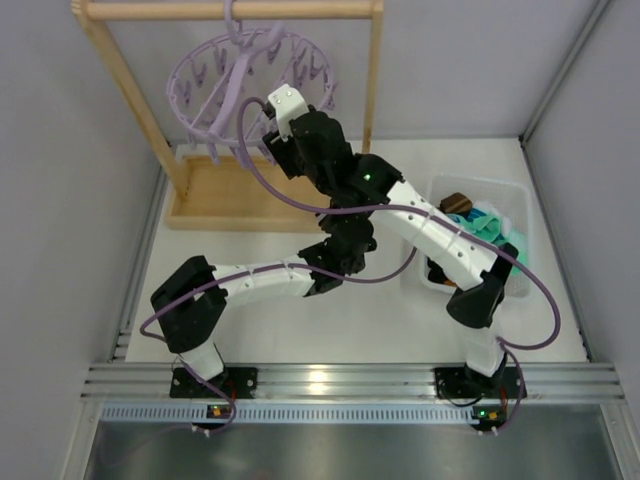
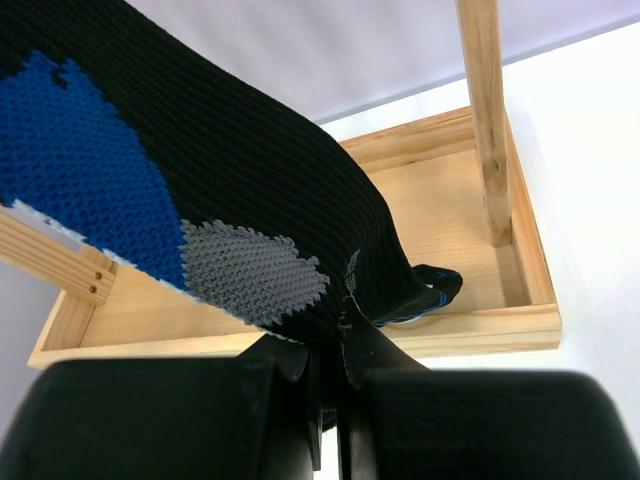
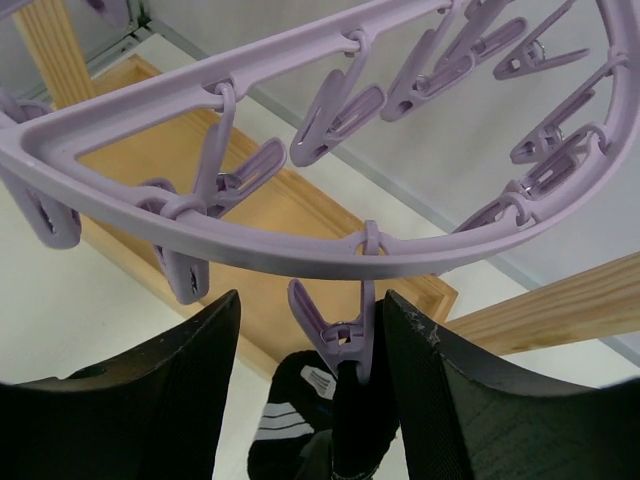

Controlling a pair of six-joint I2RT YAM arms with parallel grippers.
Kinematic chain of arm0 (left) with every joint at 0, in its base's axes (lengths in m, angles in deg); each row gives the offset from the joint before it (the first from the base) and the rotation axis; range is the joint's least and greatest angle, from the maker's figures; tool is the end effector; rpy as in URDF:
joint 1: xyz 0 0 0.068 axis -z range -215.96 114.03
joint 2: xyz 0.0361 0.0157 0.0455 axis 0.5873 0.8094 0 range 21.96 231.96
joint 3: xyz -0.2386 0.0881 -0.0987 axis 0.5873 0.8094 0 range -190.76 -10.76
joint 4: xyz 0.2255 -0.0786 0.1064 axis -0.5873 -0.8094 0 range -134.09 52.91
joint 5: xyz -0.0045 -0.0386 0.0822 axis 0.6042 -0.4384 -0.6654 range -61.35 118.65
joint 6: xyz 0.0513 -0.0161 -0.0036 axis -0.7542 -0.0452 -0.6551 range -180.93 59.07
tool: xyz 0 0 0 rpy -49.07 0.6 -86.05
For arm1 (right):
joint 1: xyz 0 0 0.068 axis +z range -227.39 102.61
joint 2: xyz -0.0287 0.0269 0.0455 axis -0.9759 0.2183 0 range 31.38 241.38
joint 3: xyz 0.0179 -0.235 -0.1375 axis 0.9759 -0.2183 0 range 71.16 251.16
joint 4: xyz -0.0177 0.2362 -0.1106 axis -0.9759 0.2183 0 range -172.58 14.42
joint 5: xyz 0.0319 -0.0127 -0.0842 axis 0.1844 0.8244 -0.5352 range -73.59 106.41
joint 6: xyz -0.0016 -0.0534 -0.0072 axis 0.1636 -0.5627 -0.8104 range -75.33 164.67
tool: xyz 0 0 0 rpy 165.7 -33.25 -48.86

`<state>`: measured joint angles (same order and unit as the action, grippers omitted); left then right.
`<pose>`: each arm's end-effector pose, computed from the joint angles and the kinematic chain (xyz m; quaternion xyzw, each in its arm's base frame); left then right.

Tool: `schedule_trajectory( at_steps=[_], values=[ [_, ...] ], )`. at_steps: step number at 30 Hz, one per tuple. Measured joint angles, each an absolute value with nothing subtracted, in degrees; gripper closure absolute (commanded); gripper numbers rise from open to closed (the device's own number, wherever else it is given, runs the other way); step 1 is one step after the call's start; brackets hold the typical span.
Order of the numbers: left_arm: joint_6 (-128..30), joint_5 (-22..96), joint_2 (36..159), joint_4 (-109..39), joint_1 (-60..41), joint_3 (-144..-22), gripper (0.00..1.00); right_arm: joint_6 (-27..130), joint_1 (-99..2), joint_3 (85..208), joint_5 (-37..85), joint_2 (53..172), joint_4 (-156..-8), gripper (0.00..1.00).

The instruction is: Remove the socks clipped to the hanger

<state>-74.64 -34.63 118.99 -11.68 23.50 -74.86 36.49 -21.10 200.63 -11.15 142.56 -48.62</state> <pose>0.2204 -0.3109 0.2809 0.1039 0.7201 0.1453 0.6704 0.2528 0.3492 0.4651 -0.2911 0.7314 0.0659 0.6132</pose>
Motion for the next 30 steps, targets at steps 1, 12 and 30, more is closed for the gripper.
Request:
schedule_trajectory(
  at_steps=[1,12,30],
  values=[
    [-74.6,-34.6,119.0,-11.7,23.5,-74.9,1.0,36.2,-21.2,200.6,-11.2,142.7,-48.7,0.43],
    [-74.6,-34.8,119.0,-11.7,24.2,-74.9,1.0,34.0,-22.2,200.7,-13.5,145.1,-51.2,0.78],
    [-59.7,-27.8,102.2,-18.5,25.4,-64.3,1.0,36.8,-22.2,192.6,-10.5,138.0,-56.4,0.55]
  ],
)
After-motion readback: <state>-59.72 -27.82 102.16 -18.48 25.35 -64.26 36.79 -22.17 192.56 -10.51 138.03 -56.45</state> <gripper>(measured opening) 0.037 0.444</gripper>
